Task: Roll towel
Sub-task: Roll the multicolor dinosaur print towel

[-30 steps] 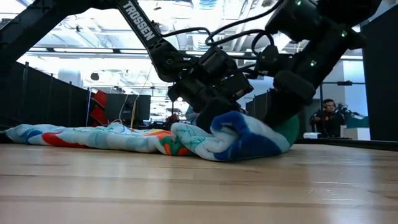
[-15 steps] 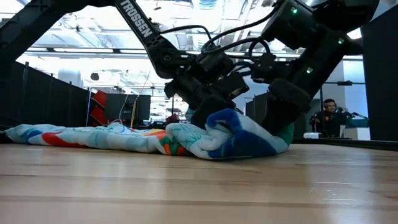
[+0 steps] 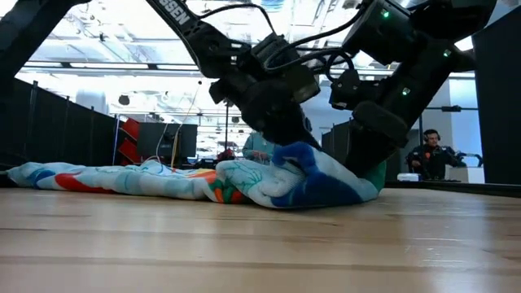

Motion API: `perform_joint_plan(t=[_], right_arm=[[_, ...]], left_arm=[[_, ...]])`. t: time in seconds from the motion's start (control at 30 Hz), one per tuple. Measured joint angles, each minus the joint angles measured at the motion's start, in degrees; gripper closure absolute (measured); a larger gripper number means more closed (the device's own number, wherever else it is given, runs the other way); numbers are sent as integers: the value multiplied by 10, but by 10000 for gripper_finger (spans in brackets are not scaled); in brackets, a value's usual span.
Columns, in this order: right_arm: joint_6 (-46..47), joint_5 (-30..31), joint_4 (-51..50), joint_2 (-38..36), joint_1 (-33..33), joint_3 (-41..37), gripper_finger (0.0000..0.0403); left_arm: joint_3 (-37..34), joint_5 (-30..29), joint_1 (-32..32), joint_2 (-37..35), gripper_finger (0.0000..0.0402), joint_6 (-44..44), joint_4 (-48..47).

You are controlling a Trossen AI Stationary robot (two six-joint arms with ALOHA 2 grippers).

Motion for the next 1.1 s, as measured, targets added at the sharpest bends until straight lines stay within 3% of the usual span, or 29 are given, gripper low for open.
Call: perform_joint_plan(t=[0.27, 0.43, 0.73, 0.93, 1.1], right_arm=[[-2, 0, 0, 0, 0, 0, 223], [-4, 0, 0, 0, 0, -1, 223], [-12, 0, 4, 1, -2, -1, 223], [-31, -12, 3, -15, -20, -1, 223], [-85, -22, -92, -76, -58, 28, 223]], left_arm=[[-25, 5, -60, 0, 402, -41, 51], [-48, -41, -77, 0, 402, -34, 76], [-166, -68, -73, -2, 402, -91, 252], [-194, -84, -87, -3, 402, -112, 289], [-194, -101, -96, -3, 402, -106, 284]])
